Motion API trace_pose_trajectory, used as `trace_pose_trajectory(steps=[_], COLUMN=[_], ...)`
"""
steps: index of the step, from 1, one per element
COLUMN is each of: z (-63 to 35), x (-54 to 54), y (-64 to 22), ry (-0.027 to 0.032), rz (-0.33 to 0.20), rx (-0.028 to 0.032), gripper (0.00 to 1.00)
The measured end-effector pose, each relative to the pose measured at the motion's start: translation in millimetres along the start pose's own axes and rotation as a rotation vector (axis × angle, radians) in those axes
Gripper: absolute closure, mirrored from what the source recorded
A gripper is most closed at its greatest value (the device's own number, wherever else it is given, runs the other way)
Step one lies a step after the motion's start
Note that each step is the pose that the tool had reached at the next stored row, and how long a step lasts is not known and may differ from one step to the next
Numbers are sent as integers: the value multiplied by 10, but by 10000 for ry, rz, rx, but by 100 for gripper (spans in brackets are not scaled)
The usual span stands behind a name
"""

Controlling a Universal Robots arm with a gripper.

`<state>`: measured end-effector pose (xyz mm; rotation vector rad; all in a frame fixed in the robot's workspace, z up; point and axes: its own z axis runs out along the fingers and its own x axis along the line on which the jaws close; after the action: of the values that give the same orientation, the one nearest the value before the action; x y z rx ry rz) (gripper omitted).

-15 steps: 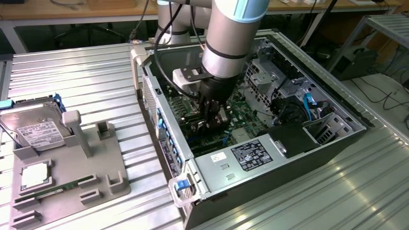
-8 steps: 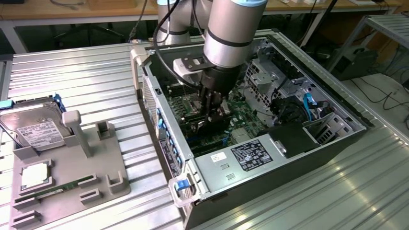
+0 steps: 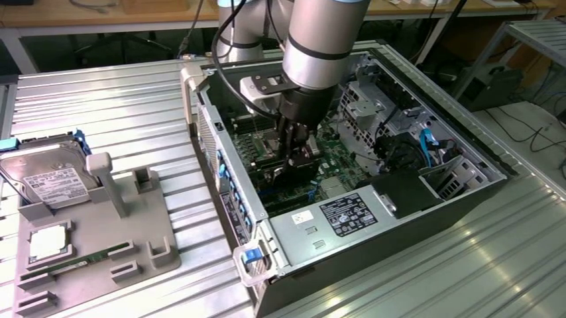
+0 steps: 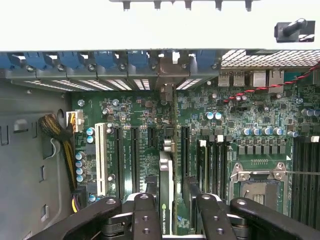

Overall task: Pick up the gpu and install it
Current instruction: 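Insert the gpu into the slot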

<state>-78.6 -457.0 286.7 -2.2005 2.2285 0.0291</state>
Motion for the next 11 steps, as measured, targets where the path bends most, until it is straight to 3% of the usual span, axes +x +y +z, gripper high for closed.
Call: trace_pose_trajectory(steps=[5,11], z=[-1,-1], x=[0,0], y=[0,0], ry=[1,1], rz=[0,0], rx=[0,0], gripper=[85,89])
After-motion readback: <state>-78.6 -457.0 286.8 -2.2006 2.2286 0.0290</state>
